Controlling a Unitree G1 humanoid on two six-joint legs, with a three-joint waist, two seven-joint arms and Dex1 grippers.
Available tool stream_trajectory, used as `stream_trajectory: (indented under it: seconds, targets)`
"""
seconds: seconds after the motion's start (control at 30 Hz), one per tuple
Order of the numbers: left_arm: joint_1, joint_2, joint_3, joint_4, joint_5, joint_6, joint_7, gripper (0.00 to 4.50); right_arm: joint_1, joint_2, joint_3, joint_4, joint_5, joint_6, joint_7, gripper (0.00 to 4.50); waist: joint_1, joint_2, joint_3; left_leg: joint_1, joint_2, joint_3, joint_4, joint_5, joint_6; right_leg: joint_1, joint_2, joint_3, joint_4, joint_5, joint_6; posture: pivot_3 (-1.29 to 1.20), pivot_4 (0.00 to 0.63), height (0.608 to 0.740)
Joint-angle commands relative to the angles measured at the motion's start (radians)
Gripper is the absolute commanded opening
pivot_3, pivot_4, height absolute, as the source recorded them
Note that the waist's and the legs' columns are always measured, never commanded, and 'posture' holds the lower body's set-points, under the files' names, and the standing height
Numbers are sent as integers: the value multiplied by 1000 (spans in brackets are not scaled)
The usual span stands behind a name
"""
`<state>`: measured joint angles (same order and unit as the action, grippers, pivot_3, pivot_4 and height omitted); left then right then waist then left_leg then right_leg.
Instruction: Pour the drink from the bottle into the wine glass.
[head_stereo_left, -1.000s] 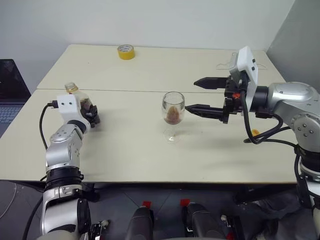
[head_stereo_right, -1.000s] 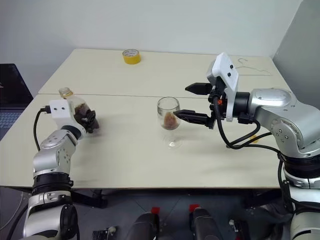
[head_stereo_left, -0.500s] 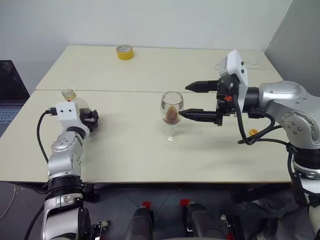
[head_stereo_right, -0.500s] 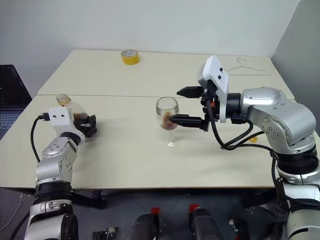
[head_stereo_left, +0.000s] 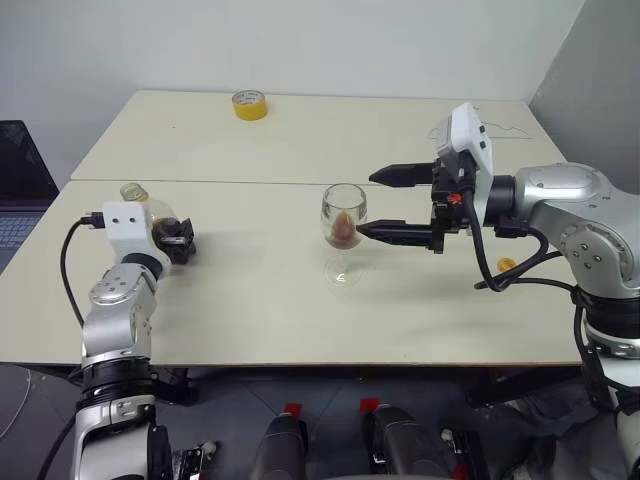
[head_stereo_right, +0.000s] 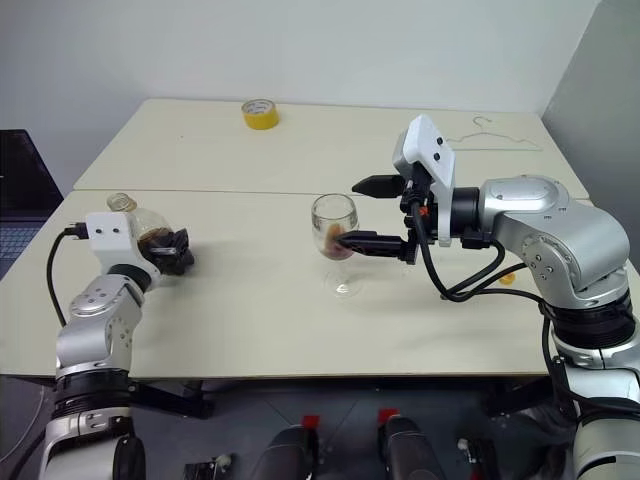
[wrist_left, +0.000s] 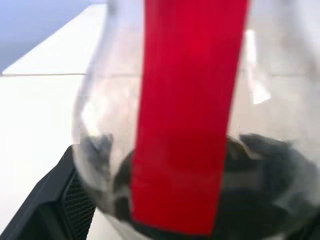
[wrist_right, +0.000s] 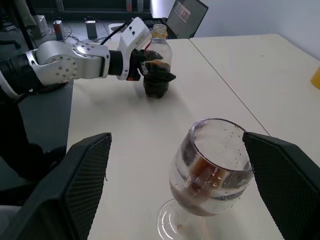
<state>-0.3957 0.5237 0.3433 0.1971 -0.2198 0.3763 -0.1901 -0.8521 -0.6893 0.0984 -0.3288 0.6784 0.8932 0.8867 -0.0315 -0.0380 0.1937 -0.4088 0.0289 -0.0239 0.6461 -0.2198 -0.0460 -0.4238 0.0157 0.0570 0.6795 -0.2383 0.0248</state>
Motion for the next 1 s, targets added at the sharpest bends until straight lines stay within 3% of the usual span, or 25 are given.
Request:
stream_trajectory:
  seconds: [0.03,0.5,1.0]
  targets:
    - [2,29,33,-83,-15,20,-8,4460,-25,1,-13,-5,-15,-32,14,4500,0,0,0,0,0,0,0,0,0,0,0,0,0,0,0,0,150,740]
    - [21,44,70,-191,-39,78,-20,4460,-36,33,9,41,-52,-78,58,4500,0,0,0,0,0,0,0,0,0,0,0,0,0,0,0,0,150,740]
    - [-1,128,95,-307,-109,164,-91,4460,-45,26,8,76,-86,-104,92,4500,-1,0,0,0,0,0,-1,0,0,0,0,0,-1,0,0,0,150,740]
